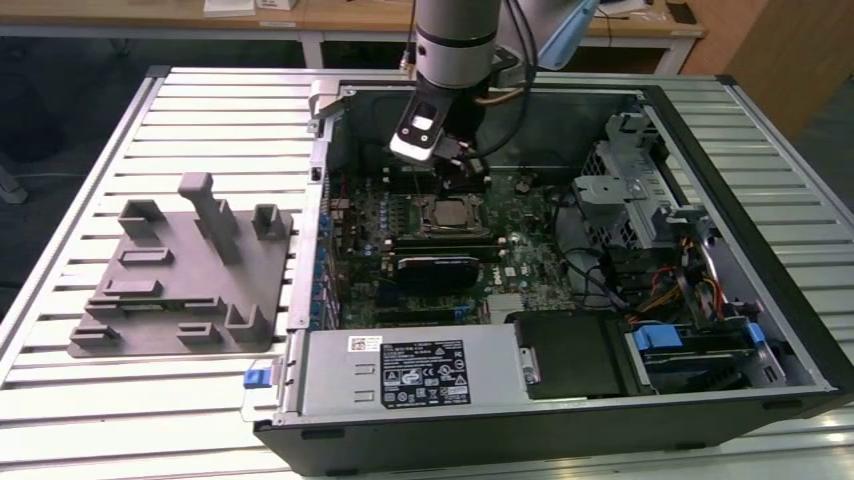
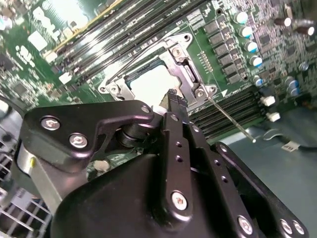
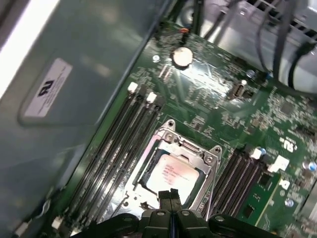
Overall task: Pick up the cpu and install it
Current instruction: 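Close the cpu cover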
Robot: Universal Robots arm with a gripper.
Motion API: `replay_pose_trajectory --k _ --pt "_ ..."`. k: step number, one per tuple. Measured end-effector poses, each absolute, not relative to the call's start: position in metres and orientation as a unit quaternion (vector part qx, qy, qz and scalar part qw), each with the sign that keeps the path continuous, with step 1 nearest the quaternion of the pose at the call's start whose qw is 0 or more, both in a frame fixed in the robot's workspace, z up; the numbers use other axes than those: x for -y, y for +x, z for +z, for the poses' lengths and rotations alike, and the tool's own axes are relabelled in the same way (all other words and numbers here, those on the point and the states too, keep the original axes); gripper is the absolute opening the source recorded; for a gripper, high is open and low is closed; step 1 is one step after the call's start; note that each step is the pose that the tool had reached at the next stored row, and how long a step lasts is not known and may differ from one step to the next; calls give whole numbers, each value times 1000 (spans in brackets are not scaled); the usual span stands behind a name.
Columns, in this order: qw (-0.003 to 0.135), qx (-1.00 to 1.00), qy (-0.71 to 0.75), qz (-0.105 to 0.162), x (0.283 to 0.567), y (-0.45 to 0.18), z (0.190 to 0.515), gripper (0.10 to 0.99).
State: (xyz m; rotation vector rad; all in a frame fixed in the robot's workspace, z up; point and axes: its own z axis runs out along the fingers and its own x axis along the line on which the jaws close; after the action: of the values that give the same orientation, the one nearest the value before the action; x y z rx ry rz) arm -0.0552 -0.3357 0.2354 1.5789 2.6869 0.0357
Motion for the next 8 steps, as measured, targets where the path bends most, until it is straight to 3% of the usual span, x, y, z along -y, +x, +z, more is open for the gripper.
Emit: replay_pose_trajectory --k 8 --pt "12 -897 443 12 336 -55 235 106"
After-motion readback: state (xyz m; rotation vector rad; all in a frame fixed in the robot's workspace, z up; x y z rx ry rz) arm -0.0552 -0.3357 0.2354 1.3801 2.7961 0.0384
